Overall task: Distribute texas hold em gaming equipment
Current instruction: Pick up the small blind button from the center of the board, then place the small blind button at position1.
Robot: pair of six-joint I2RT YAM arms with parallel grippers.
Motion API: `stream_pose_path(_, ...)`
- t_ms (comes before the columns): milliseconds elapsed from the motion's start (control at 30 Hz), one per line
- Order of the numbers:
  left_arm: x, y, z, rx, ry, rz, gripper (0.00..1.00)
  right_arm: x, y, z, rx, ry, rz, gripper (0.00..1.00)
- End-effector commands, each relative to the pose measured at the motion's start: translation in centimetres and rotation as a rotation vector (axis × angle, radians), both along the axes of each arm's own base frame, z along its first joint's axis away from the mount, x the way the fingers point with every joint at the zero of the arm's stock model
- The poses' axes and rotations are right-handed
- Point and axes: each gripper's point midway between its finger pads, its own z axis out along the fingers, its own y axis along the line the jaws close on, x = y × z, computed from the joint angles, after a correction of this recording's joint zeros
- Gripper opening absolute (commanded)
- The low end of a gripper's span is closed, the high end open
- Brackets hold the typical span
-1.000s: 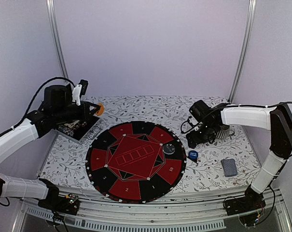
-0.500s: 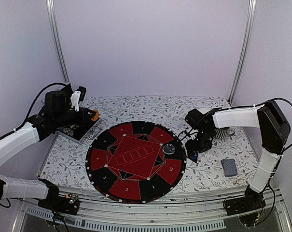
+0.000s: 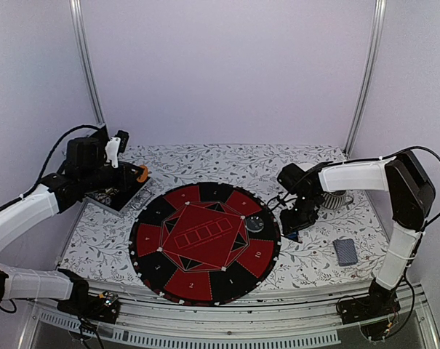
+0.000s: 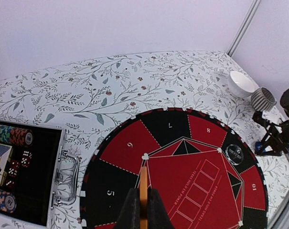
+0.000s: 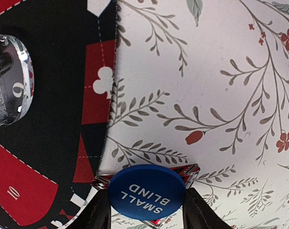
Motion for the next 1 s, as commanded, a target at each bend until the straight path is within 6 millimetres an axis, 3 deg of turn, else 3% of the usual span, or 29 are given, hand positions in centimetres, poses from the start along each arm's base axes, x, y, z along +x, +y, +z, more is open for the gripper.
stream_pose_path(0, -0.1, 0.2, 0.4, -0.002, -0.028, -0.010, 0.00, -0.4, -0.6, -0.4, -0.034, 0.012, -0.006, 0.39)
stream_pose_path(200, -0.2, 0.3, 0.5, -0.002, -0.032, -0.010, 0.00, -0.1, -0.7, 1.3, -0.031, -0.013, -0.012, 0.31)
stream_pose_path(433, -0.2, 0.4, 0.6, -0.003, -0.036, -0.008, 0.00, 1.4, 0.7, 5.0, -0.012, -0.095, 0.005, 0.27)
stream_pose_path(500, -0.2, 0.4, 0.6, -0.003, -0.036, -0.005, 0.00, 1.3, 2.0, 5.8, -0.004, -0.117, 0.040, 0.25)
stream_pose_path(733, -0.1, 0.6, 0.6, -0.001, -0.036, 0.000, 0.00, -0.4, 10.3, 8.4, 0.085, -0.165, 0.266, 0.24)
stream_pose_path(967, -0.2, 0.7, 0.6, -0.001, -0.039, 0.001, 0.00, 2.7, 14.5, 10.3, 0.145, -0.251, 0.329, 0.24)
